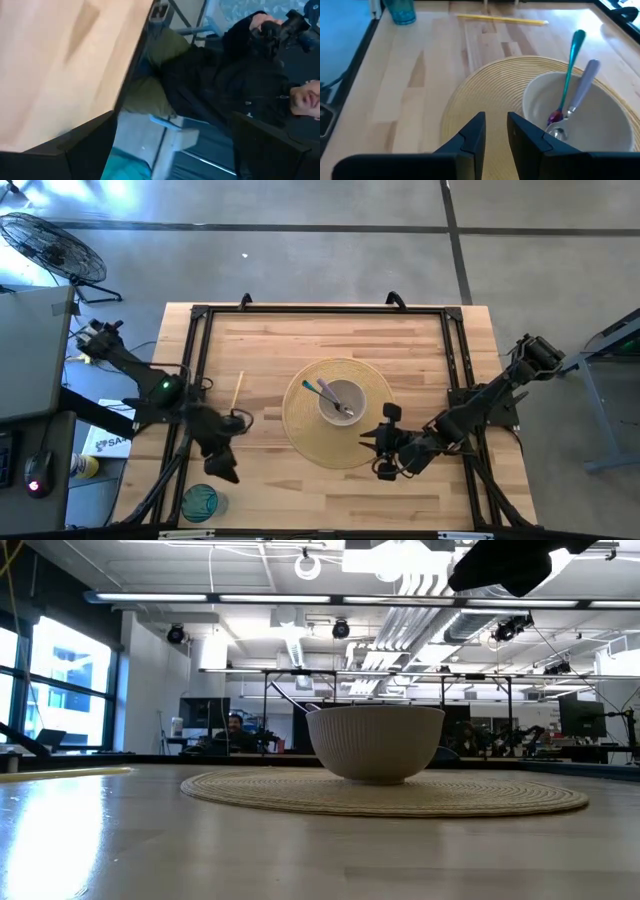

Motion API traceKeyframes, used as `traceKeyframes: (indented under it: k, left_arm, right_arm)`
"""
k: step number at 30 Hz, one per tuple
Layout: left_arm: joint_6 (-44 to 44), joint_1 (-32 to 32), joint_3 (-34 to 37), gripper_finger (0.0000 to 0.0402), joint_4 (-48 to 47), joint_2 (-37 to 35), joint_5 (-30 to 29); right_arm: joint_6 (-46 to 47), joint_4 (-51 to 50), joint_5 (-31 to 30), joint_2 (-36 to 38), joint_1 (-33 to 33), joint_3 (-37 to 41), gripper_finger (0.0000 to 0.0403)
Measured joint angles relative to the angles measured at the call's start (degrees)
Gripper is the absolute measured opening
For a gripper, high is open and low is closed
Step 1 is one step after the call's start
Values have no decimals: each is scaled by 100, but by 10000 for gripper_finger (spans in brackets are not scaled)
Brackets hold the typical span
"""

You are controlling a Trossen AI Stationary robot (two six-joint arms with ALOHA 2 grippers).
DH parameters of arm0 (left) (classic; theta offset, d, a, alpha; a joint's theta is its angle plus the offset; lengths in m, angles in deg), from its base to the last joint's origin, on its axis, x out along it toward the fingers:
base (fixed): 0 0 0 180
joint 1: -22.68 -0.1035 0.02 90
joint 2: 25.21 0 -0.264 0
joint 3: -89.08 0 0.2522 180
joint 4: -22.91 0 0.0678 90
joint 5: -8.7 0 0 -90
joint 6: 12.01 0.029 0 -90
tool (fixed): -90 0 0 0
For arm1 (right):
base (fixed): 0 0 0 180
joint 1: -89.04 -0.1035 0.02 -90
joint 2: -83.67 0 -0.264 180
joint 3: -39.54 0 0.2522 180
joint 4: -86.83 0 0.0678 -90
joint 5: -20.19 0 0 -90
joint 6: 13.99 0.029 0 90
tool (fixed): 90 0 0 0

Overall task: Pick & Place Utensil
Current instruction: Put the green cup to the top right of the white bowl on the table placemat

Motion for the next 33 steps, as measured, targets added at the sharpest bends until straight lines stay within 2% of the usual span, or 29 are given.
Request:
traceKeyframes:
  k: [6,20,27,33]
  left_arm:
    - [-915,657,2,378,125,145,-506]
    - [-3053,1769,2,378,369,432,-730]
    - [-3394,2129,2,378,97,483,-1022]
    - [-3128,2105,2,378,39,497,-1250]
  right_arm:
    - [-163,40,-16,0,34,0,73]
    - [-258,126,-29,0,83,0,74]
    - [-258,126,-43,0,109,0,74]
    - [-252,124,-40,0,109,0,74]
